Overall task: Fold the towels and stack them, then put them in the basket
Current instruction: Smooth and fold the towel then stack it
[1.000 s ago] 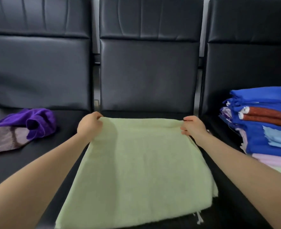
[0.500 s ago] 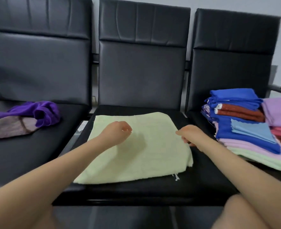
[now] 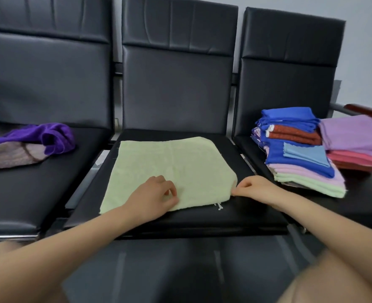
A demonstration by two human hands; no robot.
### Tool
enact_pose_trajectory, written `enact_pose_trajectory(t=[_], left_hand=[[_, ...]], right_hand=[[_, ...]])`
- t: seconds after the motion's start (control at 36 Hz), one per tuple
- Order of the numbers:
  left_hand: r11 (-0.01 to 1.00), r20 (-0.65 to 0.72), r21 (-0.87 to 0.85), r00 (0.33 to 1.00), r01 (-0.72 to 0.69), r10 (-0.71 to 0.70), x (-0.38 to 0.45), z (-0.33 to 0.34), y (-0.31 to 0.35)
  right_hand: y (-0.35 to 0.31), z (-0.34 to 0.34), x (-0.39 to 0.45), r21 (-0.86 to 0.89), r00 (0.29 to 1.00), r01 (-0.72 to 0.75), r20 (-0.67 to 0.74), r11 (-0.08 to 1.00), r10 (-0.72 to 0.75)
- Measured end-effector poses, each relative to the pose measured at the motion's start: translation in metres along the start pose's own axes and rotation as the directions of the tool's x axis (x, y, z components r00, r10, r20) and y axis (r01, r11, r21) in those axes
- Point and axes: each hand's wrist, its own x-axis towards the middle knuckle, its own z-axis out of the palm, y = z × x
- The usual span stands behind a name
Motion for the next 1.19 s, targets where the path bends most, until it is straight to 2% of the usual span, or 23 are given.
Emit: enact_pose_trajectory(t=[0.14, 0.22, 0.33, 0.39, 0.47, 0.56, 0.61, 0.69, 0.78, 0.89, 1.0, 1.19], left_hand=[[1.000, 0.022, -0.003, 1.000, -0.018, 0.019, -0.007, 0.000, 0.000], [0.999, 0.007, 0.017, 0.999, -0.037, 0.037, -0.010, 0.002, -0.002], [0.995, -0.001, 0.059, 0.997, -0.075, 0.076, -0.015, 0.003, -0.007], [0.991, -0.009, 0.069, 0.994, -0.112, 0.113, -0.017, 0.003, -0.010], [0.988, -0.014, 0.048, 0.989, -0.145, 0.145, -0.017, 0.003, -0.013], [0.985, -0.043, 0.042, 0.985, -0.166, 0.168, -0.016, 0.003, -0.017], [0.977, -0.051, 0.075, 0.978, -0.197, 0.201, -0.014, 0.004, -0.021], [0.963, -0.075, 0.133, 0.967, -0.233, 0.244, -0.010, 0.003, -0.021], [0.952, -0.090, 0.191, 0.961, -0.240, 0.260, -0.008, 0.003, -0.015], [0.957, -0.097, 0.240, 0.977, -0.160, 0.188, -0.003, 0.003, -0.011], [0.958, -0.053, 0.271, 0.993, -0.091, 0.109, 0.003, 0.004, -0.015], [0.890, 0.072, 0.442, 0.994, -0.111, 0.088, 0.010, -0.014, -0.020]], right_hand=[[-0.007, 0.018, 0.001, -0.012, 0.995, 0.077, -0.068, 0.997, -0.078], [-0.012, 0.015, 0.003, 0.039, 0.992, 0.103, -0.078, 0.994, -0.100], [0.000, -0.007, 0.004, 0.174, 0.992, -0.013, -0.125, 0.985, 0.035], [0.012, -0.015, 0.004, 0.046, 0.990, -0.012, -0.143, 0.999, 0.018], [0.021, -0.018, -0.001, -0.298, 0.991, 0.010, -0.126, 0.955, -0.050], [0.019, -0.014, -0.004, -0.484, 0.958, 0.138, -0.157, 0.864, -0.242], [0.010, -0.006, -0.006, -0.483, 0.917, 0.272, -0.134, 0.833, -0.377], [-0.005, 0.013, -0.010, -0.500, 0.853, 0.460, 0.019, 0.734, -0.522], [-0.017, 0.036, -0.012, -0.520, 0.766, 0.609, 0.193, 0.598, -0.613], [-0.029, 0.051, -0.007, -0.555, 0.721, 0.643, 0.206, 0.528, -0.661], [-0.034, 0.048, 0.004, -0.569, 0.750, 0.615, 0.208, 0.546, -0.628], [-0.026, 0.029, 0.031, -0.502, 0.832, 0.528, 0.145, 0.685, -0.535]])
